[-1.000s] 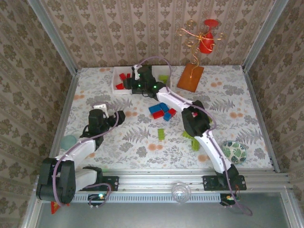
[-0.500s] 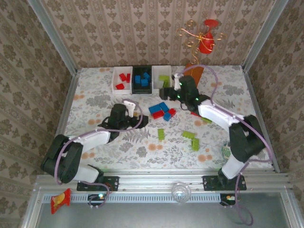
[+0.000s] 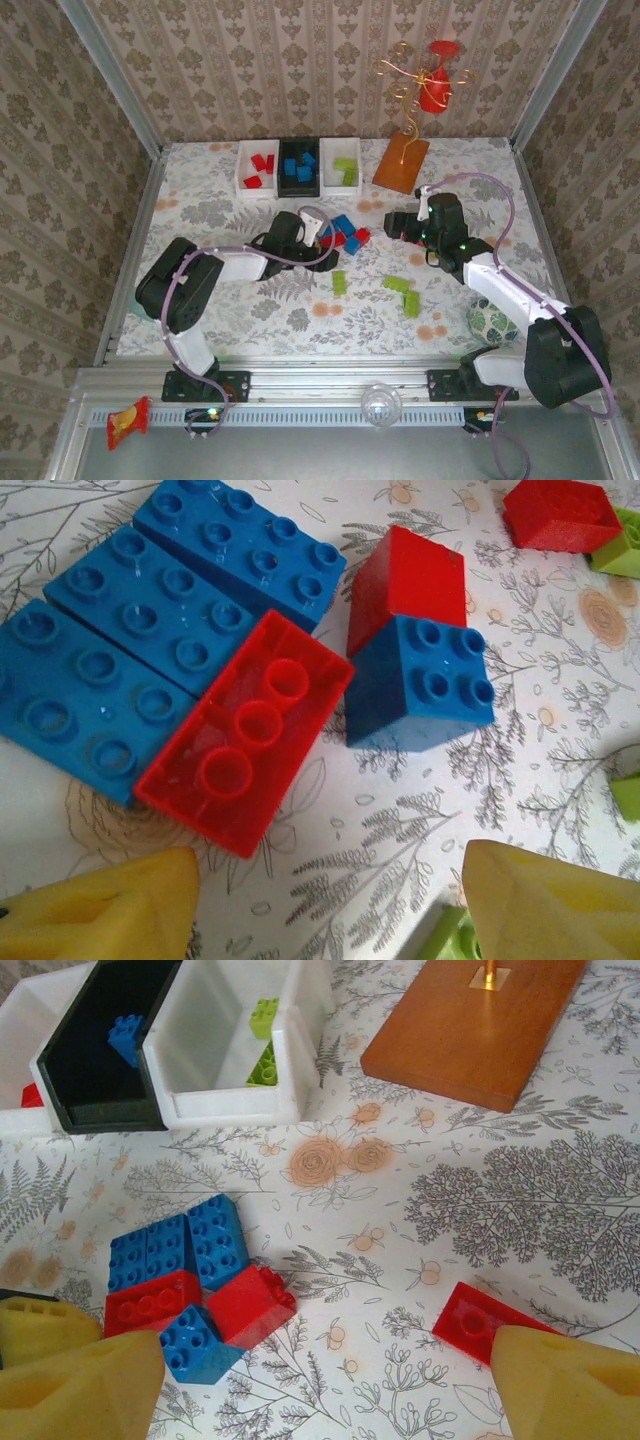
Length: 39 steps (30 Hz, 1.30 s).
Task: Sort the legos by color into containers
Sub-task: Pick up the lego from the center of the table.
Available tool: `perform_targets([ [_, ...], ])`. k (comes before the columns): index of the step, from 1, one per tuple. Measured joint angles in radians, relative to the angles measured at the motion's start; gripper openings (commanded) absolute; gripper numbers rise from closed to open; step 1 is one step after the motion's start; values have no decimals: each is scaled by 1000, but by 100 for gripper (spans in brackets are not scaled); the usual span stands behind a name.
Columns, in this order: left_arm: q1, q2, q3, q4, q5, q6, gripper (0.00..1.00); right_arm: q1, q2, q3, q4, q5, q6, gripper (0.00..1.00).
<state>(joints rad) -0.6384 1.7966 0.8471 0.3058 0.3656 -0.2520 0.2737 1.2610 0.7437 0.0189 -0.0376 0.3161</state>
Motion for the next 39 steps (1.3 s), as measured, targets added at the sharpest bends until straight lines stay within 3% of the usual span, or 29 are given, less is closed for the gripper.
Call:
perform_targets([
  [19,-3,133,226,-166,-112,128,76,-21,0,-16,20,-4,20,87],
  [39,-18,158,274,-272,-72,269,55,-32,0,-18,31,-22,29,86],
])
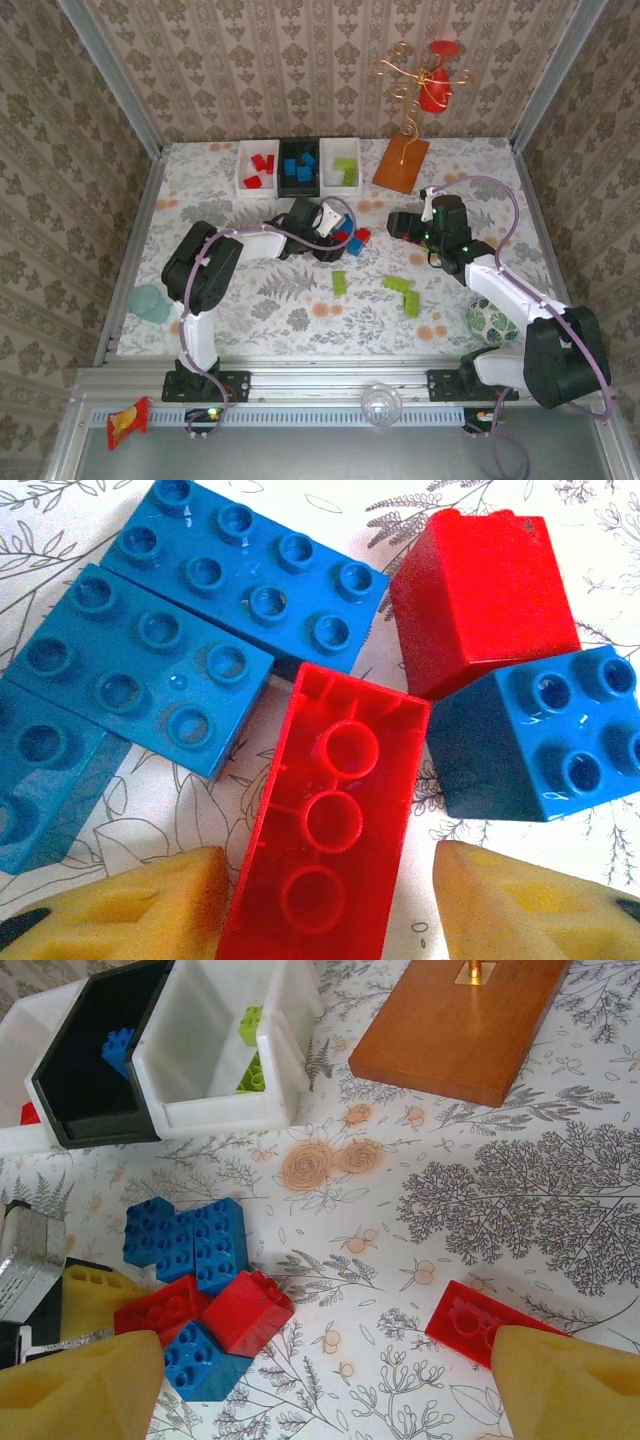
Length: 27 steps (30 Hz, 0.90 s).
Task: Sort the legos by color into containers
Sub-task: Pick up the lego from the center of the table.
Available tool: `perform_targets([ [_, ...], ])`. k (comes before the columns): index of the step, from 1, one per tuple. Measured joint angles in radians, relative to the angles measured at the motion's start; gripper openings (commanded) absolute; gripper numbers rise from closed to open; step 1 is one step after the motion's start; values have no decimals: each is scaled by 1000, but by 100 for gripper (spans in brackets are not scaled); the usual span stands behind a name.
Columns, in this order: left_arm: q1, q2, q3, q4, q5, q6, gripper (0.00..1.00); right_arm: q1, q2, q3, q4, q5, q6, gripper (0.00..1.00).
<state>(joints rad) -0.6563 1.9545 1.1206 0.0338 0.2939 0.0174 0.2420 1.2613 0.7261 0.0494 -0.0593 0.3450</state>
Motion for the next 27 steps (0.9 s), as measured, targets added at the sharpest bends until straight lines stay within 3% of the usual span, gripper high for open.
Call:
perform_targets([
  [17,-18,31,43,-18,-40,62,31,-11,0,-2,0,-1,3,87],
  [23,-17,-140,-137,-23,-40,54,25,-16,0,-11,0,-2,6,87],
  [27,55,-293,-205,4,-47,0,24,-17,4,-11,11,-45,6,87],
])
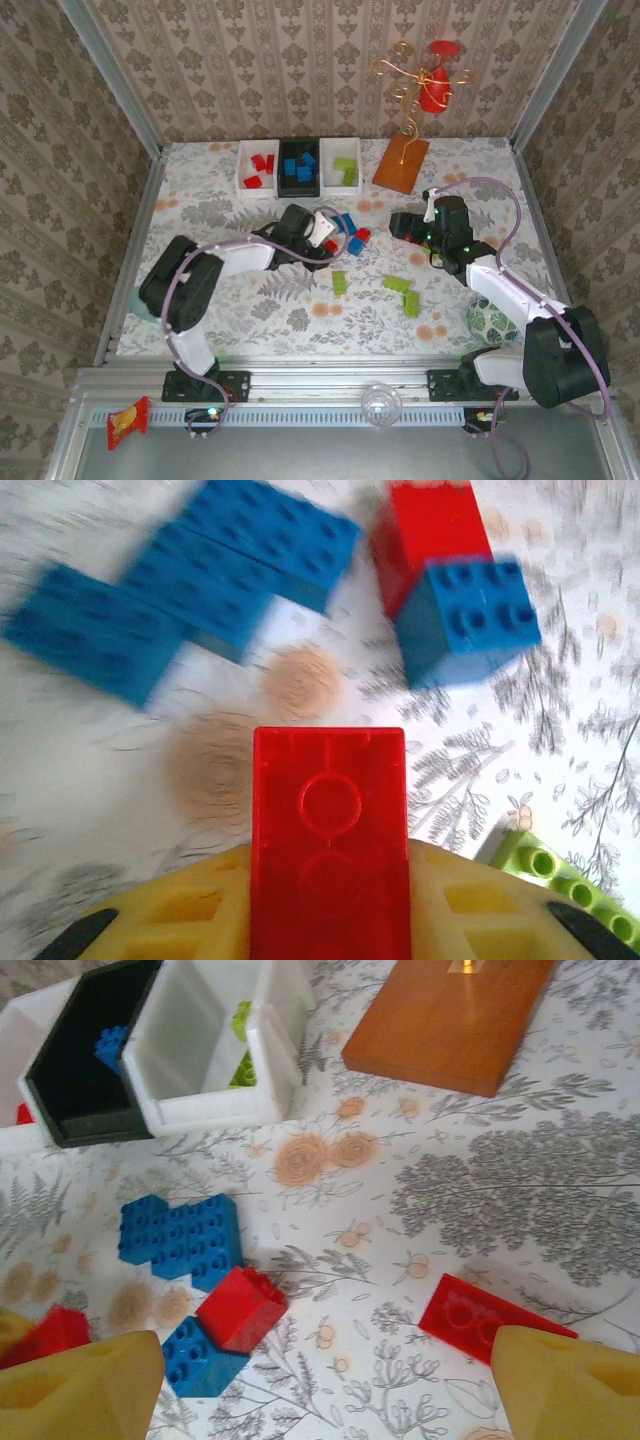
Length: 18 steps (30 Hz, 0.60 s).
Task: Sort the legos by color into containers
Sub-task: Pick up the lego from the center of the table, then place the lego in the container.
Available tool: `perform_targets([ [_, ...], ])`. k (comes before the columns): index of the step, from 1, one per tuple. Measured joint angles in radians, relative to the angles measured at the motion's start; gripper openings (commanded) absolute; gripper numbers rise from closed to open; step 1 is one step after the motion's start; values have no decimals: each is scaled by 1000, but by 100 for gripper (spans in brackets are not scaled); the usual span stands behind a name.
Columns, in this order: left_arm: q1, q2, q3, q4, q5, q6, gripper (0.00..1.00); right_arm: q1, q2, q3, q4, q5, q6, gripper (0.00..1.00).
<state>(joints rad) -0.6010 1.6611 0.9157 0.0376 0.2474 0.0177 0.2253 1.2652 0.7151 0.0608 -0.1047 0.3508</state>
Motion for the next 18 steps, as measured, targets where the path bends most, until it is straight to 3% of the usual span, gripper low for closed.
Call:
perform_targets([
  [4,136,-85,-5,60,-18,-81,25,23,0,-14,57,-101,-13,86],
  [9,311,-43,90,60,-50,-175,25,150,0,-15,74,-140,-87,87],
  [18,406,257,480,-26,-117,-220,28,190,0,-15,72,-134,-121,87],
])
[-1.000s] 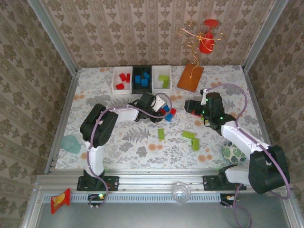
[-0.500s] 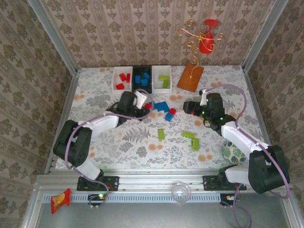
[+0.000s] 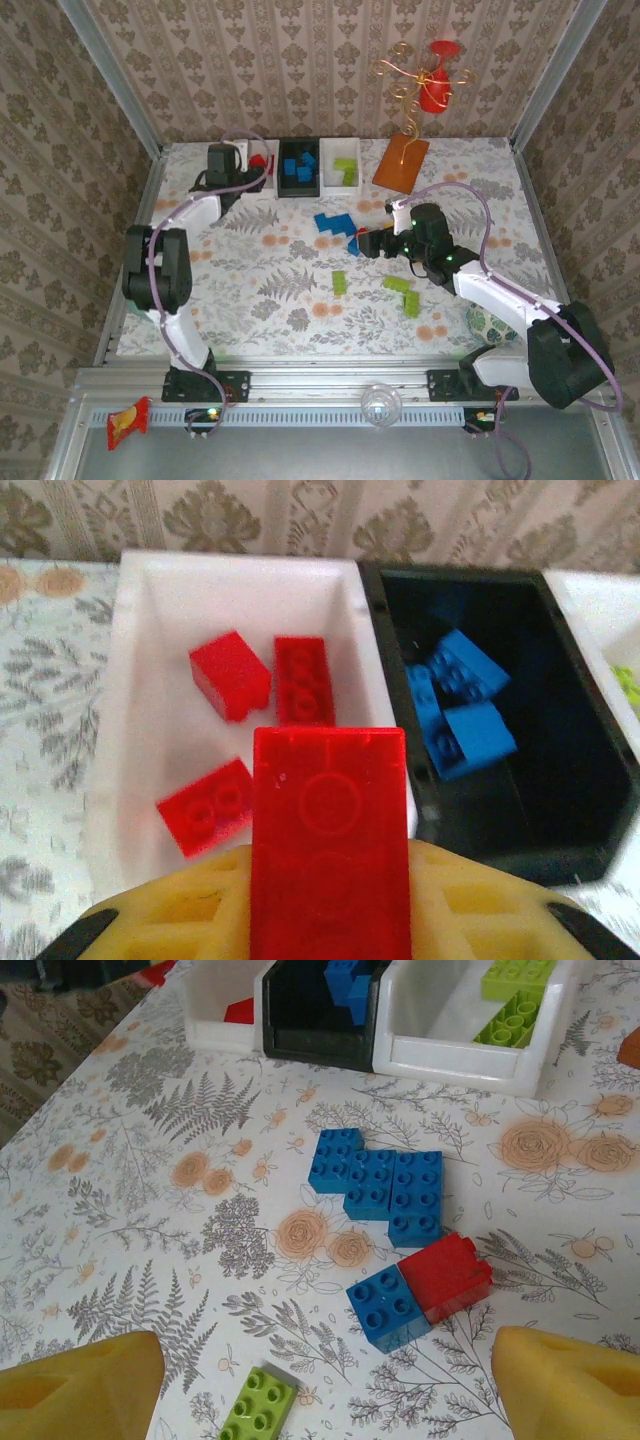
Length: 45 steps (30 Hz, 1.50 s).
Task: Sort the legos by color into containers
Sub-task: Place the lego in the container, then move the lego to the center of the table.
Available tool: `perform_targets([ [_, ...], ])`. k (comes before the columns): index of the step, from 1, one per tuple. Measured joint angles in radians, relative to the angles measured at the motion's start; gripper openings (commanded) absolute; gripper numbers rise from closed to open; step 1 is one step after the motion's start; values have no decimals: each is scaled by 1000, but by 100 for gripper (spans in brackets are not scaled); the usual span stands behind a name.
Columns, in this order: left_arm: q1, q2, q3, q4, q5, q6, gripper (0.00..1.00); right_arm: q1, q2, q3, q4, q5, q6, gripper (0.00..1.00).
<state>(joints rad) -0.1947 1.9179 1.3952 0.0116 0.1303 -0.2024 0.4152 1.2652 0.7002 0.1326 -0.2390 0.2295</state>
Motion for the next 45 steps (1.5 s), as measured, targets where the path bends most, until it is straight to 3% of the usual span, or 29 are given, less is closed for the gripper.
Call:
perform_targets([
  [8,6,182,235,-121,-14,0,35,0,0,0,-4,56,1,87],
  [13,6,208,243,-137,1,-18,58,0,0,0,-14,96,5,87],
  [15,6,194,201,-106,0,-32,65,0,0,1,-27,115,10,87],
  [20,6,98,58,-60,-8,-43,69,0,5,2,-70,187,43,86],
  [28,-12,-279,-332,142,39,-115,72,16,121,11,-89,250,118,84],
  [34,-67,-460,-557,204,80,-148,73,53,283,103,-98,263,141,82],
  [45,-80,-557,-678,198,87,-165,73,139,444,203,-98,289,166,83],
])
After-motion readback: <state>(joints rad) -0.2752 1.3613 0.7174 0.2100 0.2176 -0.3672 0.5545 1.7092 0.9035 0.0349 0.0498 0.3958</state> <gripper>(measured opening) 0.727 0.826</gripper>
